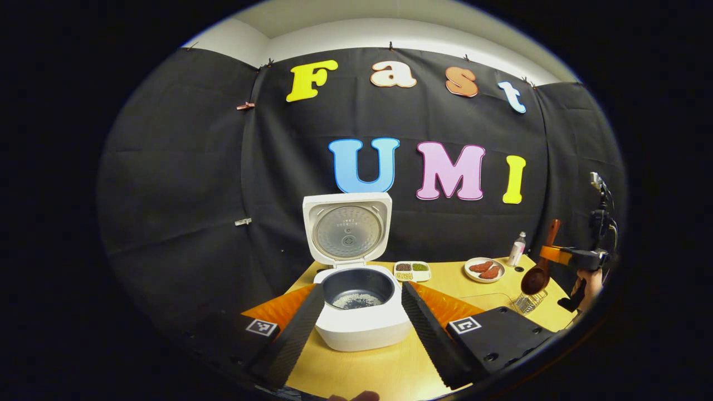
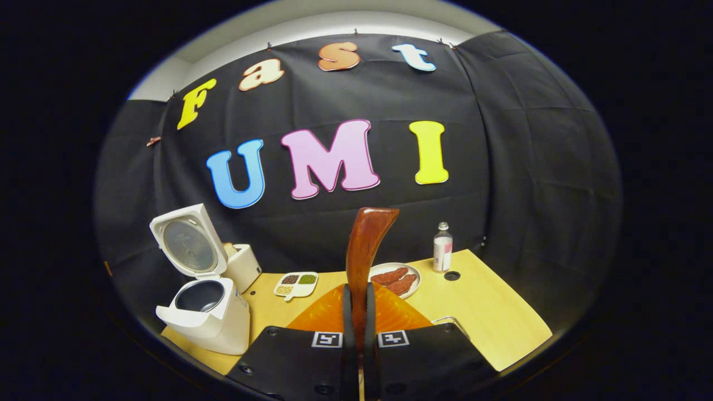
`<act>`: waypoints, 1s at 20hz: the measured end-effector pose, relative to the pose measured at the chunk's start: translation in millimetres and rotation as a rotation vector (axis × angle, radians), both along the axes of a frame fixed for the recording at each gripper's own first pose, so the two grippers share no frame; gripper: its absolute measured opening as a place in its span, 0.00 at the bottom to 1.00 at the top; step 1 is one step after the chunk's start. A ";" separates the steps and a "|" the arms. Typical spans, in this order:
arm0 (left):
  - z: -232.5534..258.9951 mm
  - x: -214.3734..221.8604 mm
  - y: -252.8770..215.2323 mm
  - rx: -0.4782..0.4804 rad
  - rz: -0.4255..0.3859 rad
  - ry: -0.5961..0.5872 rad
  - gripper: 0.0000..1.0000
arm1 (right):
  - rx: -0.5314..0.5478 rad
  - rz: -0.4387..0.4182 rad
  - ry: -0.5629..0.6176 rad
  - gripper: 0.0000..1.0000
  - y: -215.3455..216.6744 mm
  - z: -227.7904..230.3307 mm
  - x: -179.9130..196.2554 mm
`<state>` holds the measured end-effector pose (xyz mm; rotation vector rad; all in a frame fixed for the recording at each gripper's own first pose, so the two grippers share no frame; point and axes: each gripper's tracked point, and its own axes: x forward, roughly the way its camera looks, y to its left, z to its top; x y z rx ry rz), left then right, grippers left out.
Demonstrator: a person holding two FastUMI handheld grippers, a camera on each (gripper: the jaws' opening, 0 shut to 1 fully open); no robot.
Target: Close the left gripper, press the button to open the rice cooker; take a wooden spoon from the chopstick holder with the right hand, scoop a spoonful of rice and pour it into the rice cooker, then put the wooden spoon back into the chopstick holder.
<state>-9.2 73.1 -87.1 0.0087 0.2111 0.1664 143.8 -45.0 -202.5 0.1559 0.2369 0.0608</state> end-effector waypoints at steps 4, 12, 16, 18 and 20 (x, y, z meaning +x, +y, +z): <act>-4.7 5.1 11.8 0.000 -0.030 -0.003 0.96 | -0.153 0.027 0.037 0.08 41.0 -40.7 11.7; -30.0 8.3 30.1 -0.020 -0.049 0.052 0.96 | -0.303 0.092 0.145 0.08 63.9 -132.1 30.8; -41.5 9.5 38.3 -0.048 -0.038 0.076 0.96 | -0.337 0.099 0.194 0.09 50.7 -153.4 4.6; -43.2 11.8 39.8 -0.066 -0.038 0.075 0.96 | -0.318 0.079 0.205 0.08 48.4 -150.0 -11.9; -44.8 13.0 42.2 -0.072 -0.037 0.074 0.96 | -0.334 0.076 0.216 0.09 53.1 -147.1 -23.7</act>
